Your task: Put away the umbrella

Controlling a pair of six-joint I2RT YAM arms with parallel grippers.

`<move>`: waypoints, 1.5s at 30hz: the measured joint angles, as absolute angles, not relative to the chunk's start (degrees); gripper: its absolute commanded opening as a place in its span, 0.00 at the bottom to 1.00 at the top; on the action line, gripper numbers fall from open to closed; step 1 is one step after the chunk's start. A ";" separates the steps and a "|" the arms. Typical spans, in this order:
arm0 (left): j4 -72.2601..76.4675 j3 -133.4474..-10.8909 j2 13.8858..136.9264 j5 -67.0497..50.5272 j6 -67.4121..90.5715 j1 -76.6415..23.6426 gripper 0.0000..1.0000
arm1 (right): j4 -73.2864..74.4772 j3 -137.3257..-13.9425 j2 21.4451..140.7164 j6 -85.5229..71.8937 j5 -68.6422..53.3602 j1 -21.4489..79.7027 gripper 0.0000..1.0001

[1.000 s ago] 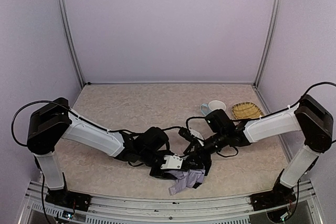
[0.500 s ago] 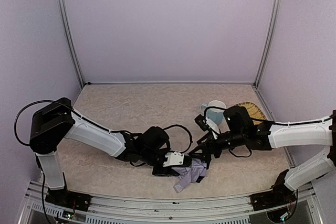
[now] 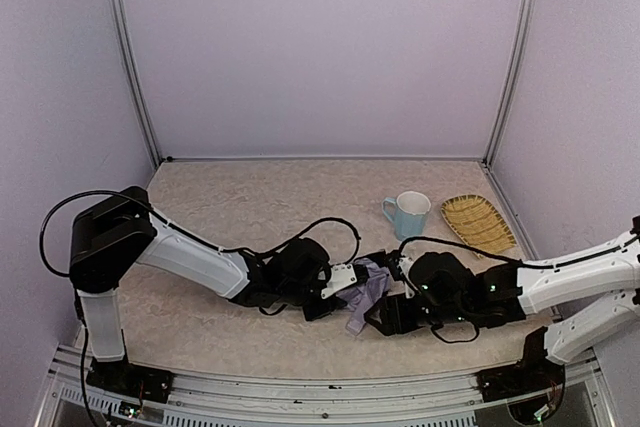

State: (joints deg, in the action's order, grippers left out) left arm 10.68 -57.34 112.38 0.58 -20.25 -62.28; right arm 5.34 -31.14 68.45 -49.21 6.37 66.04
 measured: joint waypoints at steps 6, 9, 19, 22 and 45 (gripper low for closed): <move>10.44 -58.57 113.30 4.80 -16.34 -62.28 0.00 | 3.16 -34.76 80.62 -53.87 8.54 66.65 0.73; 10.44 -58.57 113.32 5.34 -15.59 -62.28 0.00 | 2.26 -35.57 81.65 -55.57 11.44 66.63 0.78; 9.54 -59.53 113.69 5.82 -15.03 -62.30 0.00 | -1.98 -37.69 86.65 -57.71 17.41 65.71 0.48; 9.52 -59.53 113.71 5.87 -14.96 -62.33 0.00 | -1.54 -37.78 88.05 -58.57 19.29 65.10 0.39; 8.95 -59.81 113.75 5.13 -15.00 -62.00 0.00 | -2.94 -31.94 85.58 -48.56 4.73 60.69 0.00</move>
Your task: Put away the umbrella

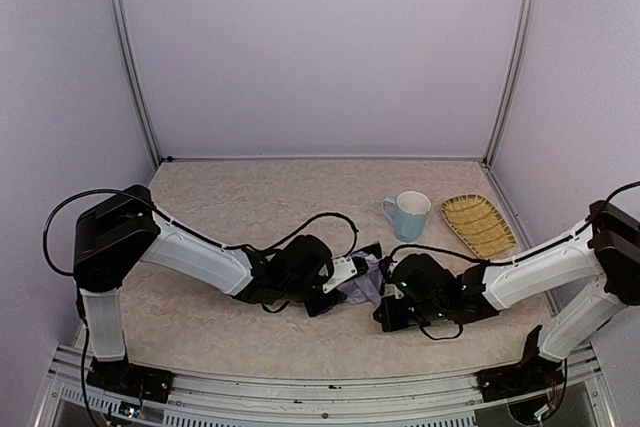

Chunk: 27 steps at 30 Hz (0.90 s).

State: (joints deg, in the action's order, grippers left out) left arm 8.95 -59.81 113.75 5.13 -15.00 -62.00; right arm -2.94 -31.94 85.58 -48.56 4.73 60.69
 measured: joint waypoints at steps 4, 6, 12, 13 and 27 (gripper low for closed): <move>9.06 -59.81 113.75 2.76 -14.17 -60.12 0.00 | -3.81 -30.87 84.18 -43.55 -0.23 60.29 0.00; 9.10 -59.86 113.75 1.85 -13.26 -58.39 0.00 | -4.80 -30.98 81.71 -40.10 -4.67 60.23 0.00; 11.44 -58.52 112.95 -2.87 -9.58 -52.23 0.00 | -8.71 -34.11 76.53 -35.73 -14.22 59.96 0.00; 11.90 -57.74 112.31 -4.23 -8.86 -51.05 0.00 | -8.91 -34.41 76.42 -35.46 -14.68 59.94 0.00; 15.66 -53.10 90.72 -30.13 3.40 -38.81 0.00 | -13.08 -34.70 74.37 -32.10 -14.52 59.94 0.00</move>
